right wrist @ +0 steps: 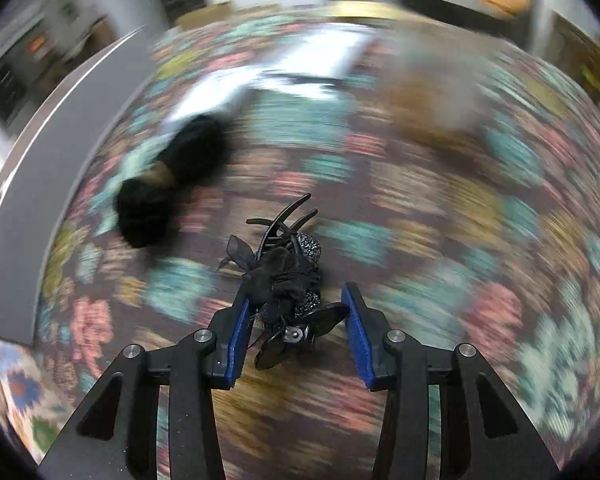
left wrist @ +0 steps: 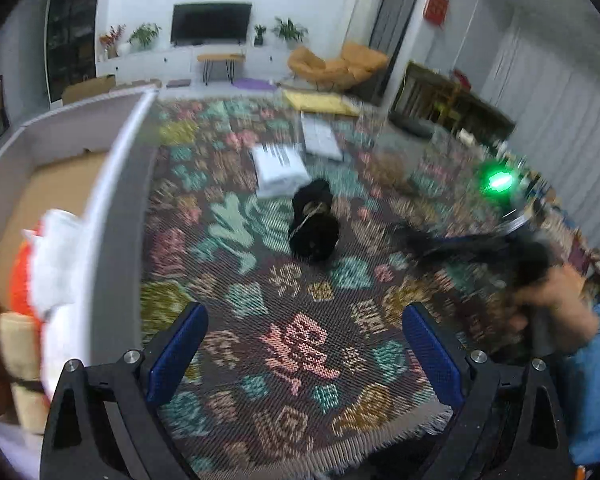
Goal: Organize soft objects
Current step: 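Grasp the black bow hair clip with the right tool, then lift the hair clip with the right tool while the left tool moves over the black knit bundle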
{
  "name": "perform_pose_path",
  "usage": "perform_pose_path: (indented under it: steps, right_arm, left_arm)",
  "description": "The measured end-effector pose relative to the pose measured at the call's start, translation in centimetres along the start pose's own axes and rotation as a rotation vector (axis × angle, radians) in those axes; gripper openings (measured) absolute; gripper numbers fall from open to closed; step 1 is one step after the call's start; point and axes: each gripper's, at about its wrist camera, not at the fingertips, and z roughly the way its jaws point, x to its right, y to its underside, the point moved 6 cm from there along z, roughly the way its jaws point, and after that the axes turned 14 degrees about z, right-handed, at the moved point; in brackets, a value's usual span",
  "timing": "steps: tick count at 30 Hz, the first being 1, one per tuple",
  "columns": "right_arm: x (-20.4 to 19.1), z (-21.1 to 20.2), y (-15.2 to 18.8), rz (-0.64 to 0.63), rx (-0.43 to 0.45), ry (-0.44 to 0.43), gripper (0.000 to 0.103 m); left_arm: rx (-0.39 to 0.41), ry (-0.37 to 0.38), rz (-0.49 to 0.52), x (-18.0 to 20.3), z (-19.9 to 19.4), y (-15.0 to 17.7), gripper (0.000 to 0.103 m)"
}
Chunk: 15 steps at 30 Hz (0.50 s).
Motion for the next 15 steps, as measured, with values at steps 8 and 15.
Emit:
perform_pose_path:
  steps: [8, 15]
  right_arm:
    - [10.7, 0.1, -8.1, 0.3, 0.218, 0.122, 0.046]
    - [11.5, 2.5, -11.0, 0.259, 0.295, 0.232, 0.079]
  left_arm:
    - [-0.052, -0.025, 0.063, 1.2, 9.8, -1.7, 0.097]
    - [-0.047, -0.072, 0.122, 1.7, 14.9, -5.5, 0.097]
